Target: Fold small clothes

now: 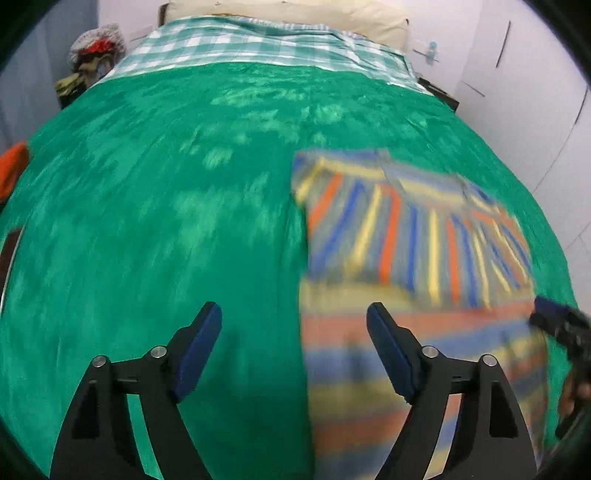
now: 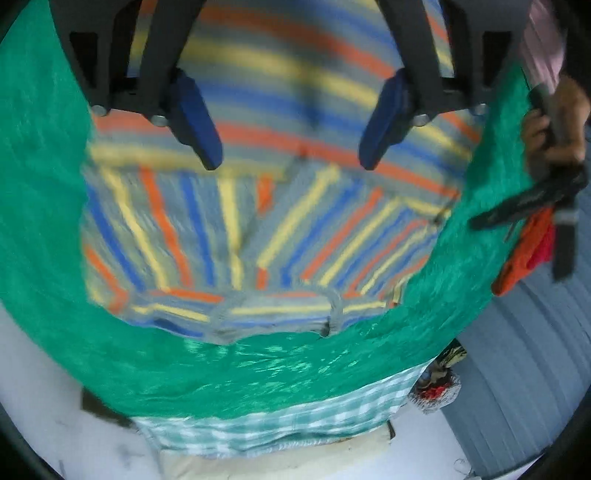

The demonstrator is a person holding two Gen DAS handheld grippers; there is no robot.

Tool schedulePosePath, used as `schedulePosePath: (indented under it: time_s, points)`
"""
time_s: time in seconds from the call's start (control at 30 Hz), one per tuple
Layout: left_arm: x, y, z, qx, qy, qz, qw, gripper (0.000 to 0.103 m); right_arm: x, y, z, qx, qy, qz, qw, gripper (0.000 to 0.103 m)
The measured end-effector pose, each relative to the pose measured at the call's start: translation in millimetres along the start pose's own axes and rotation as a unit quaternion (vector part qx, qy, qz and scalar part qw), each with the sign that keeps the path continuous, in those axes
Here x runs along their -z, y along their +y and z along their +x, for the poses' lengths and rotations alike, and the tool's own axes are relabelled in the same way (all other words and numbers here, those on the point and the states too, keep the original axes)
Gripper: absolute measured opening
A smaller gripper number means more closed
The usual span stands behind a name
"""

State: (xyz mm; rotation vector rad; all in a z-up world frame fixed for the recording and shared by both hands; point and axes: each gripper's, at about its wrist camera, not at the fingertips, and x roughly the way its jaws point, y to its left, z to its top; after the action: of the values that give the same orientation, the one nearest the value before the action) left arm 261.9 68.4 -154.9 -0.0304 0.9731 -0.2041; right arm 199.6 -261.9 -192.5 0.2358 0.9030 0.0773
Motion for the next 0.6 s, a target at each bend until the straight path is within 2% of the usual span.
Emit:
schedulePosePath:
  time_s: [0.07, 0.13, 0.17, 0.23, 0.3, 0.37, 0.4, 0.47, 0.6]
  points:
    - [29.0, 9.8, -19.3, -0.006, 0.002, -0.036, 0.9993, 0.091, 27.3, -4.5, -23.1, 0.034, -0.011, 0.008, 0.999, 0.089]
    - [66.0, 11.6, -32.7, 0.016, 0.013, -0.085, 0.9962, 0.091, 62.4, -11.3, -53.1, 0.076, -0.023, 0.021, 0.997, 0.097]
    - [82.3, 9.6, -37.4, 0.024, 0.016, -0.096, 0.995, 0.091, 74.6, -11.0, -61.2, 0.092, -0.025, 0.022, 0.995, 0.097]
    - [109.0, 0.9, -42.8, 0.017, 0.024, -0.085, 0.9959, 0.09, 102.4, -7.9, -80.0, 0.125, -0.03, 0.018, 0.992, 0.097]
    - [118.4, -7.0, -44.8, 0.015, 0.037, -0.07, 0.9968, 0.09, 122.1, -4.4, -93.0, 0.158, -0.044, 0.011, 0.986, 0.097]
    - [118.8, -14.3, -55.2, 0.017, 0.025, -0.049, 0.9984, 0.09, 133.7, -2.7, -101.6, 0.174, -0.048, 0.018, 0.983, 0.097]
    - [118.9, -16.9, -63.8, 0.004, 0.009, -0.041, 0.9991, 0.091, 135.9, -1.8, -104.5, 0.174, -0.048, 0.021, 0.983, 0.097]
    - [121.4, -14.6, -74.3, -0.004, -0.005, -0.046, 0.9989, 0.094, 135.7, 4.6, -108.4, 0.175, -0.053, 0.017, 0.983, 0.097]
    - [133.6, -9.7, -82.2, 0.017, -0.005, -0.076, 0.9969, 0.094, 141.6, 24.6, -123.0, 0.186, -0.082, -0.001, 0.979, 0.097]
